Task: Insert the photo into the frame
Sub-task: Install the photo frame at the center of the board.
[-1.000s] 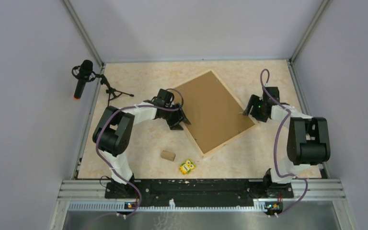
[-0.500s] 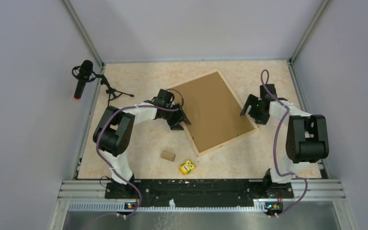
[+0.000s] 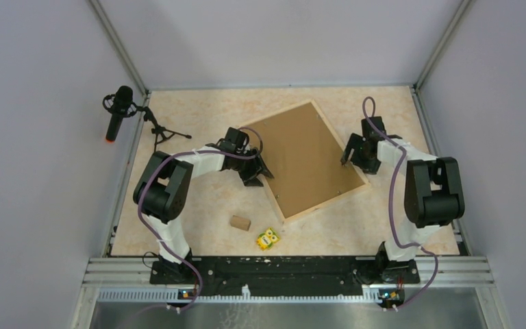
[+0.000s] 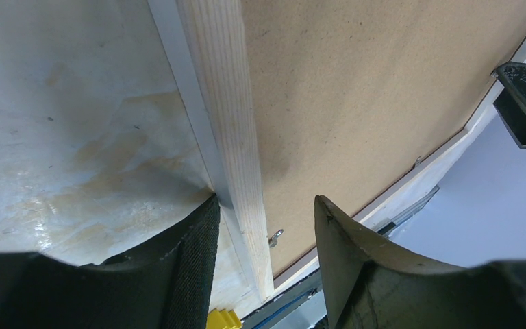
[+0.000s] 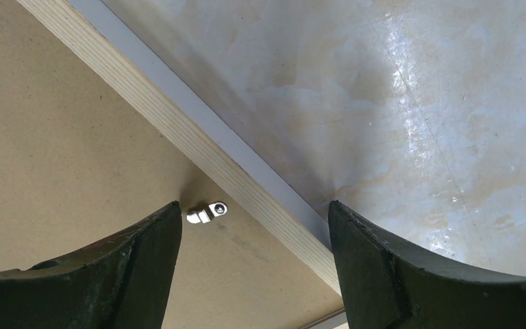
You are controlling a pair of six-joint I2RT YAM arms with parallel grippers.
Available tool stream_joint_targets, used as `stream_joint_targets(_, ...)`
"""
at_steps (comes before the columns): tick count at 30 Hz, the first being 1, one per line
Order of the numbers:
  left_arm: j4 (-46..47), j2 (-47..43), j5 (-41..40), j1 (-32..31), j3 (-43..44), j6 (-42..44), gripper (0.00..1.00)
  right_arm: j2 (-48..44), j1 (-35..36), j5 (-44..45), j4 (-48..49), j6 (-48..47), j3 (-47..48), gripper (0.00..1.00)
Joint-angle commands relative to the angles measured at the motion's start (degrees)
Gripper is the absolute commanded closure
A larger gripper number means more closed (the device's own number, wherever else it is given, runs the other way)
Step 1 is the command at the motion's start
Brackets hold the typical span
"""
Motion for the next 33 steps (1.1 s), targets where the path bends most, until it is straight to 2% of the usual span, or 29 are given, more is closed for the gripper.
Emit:
stream_joint_targets(1, 2.81, 0.10, 1.12, -0.32, 0.44, -0.46, 0.43, 2.11, 1.74, 3.19, -3.70, -0.56, 0.33, 0.25)
stream_joint_targets(8, 2.77, -0.51, 0.94, -0.31, 0.27, -0.70, 0.43, 2.70, 2.71, 2.70, -4.53, -1.74, 0.47, 0.32)
stream_joint_targets(16, 2.73, -0.88, 1.07, -0.32, 0.35, -0.62, 0.44, 1.17, 2.79, 0.75, -5.13, -3.98, -0.52, 0.55)
stream_joint_targets(22, 3.08, -0.92, 1.58, -0.32, 0.27, -0.71, 0.44, 0.76, 2.79, 2.27, -5.78, -6.96, -0.33, 0.66)
stream_joint_targets(24, 3.25, -0.84, 1.73, -0.32, 0.25, -0.71, 0.45, 0.70, 2.81, 2.09, -6.16, -7.45, 0.34, 0.63)
stream_joint_targets(26, 3.45, -0.70, 2.22, -0.32, 0.18, -0.79, 0.45, 0.39, 2.79, 2.28, -6.73, -7.21, 1.38, 0.52)
stream_joint_targets(29, 3.76, -0.61, 2.55, -0.32, 0.18, -0.79, 0.45, -0.66, 2.79, 1.85, -6.46, -6.02, 2.67, 0.42)
stream_joint_targets(33, 3.89, -0.63, 3.00, -0.32, 0.26, -0.79, 0.45, -1.34, 2.85, -0.12, -5.62, -5.85, 3.38, 0.37)
